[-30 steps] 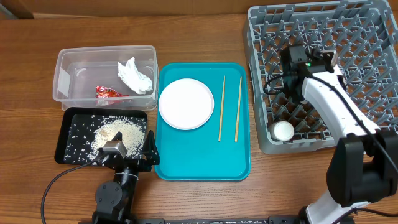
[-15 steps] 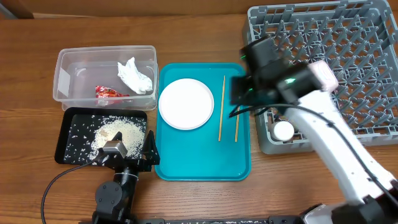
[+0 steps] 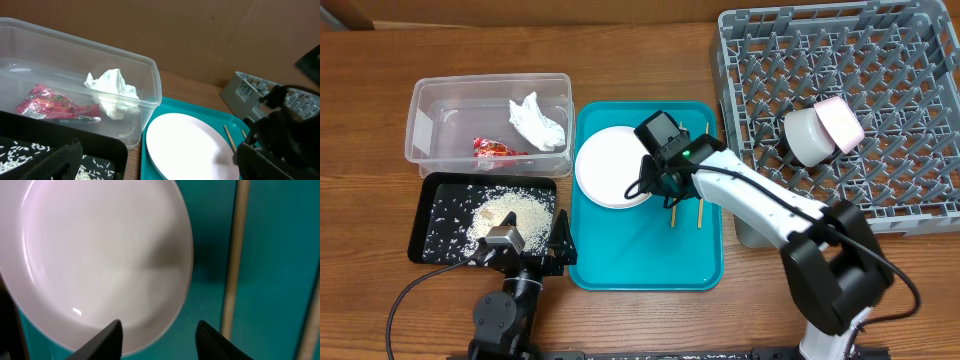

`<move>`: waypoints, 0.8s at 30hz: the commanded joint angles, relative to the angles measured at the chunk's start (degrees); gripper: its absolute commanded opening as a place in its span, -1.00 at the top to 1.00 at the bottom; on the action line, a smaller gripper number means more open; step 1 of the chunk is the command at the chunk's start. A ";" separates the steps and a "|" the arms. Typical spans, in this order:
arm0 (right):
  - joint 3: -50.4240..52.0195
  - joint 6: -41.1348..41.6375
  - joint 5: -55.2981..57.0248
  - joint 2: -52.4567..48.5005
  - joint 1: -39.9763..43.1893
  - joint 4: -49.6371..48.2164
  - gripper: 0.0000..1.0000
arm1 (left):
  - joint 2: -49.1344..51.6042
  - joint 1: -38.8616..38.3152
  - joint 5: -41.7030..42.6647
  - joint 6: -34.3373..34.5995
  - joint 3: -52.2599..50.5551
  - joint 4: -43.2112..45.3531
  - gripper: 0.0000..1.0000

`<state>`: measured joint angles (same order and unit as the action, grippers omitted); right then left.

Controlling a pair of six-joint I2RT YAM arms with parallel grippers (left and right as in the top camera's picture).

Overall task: Sort waste into correct bins and load items into the dishwasher
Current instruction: 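Grasp the white plate edge with the right gripper and lift, then stand the white plate upright in the dish rack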

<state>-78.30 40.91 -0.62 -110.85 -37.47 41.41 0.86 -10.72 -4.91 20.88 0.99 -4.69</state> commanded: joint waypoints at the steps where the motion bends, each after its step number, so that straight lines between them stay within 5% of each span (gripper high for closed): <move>1: 0.33 2.43 -1.03 -3.21 0.37 -1.70 0.18 | -0.61 0.59 0.48 0.37 -0.48 0.24 -1.00; 4: 0.33 2.67 -2.49 -5.18 0.00 -2.12 0.42 | -0.61 0.59 0.48 0.37 -0.48 0.24 -1.00; 7: 0.33 2.86 -2.47 -5.68 -0.07 -0.85 0.92 | -0.61 0.59 0.48 0.37 -0.48 0.24 -1.00; 16: -3.08 1.22 11.02 6.23 2.62 8.98 0.92 | -0.59 0.59 0.48 0.37 -0.48 0.24 -1.00; 24: -4.81 -13.11 40.26 27.26 5.35 6.14 0.92 | -0.59 0.59 0.48 0.37 -0.48 0.24 -1.00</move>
<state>-80.88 34.85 22.50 -90.67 -33.36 48.88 0.86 -10.72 -4.91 20.88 0.99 -4.69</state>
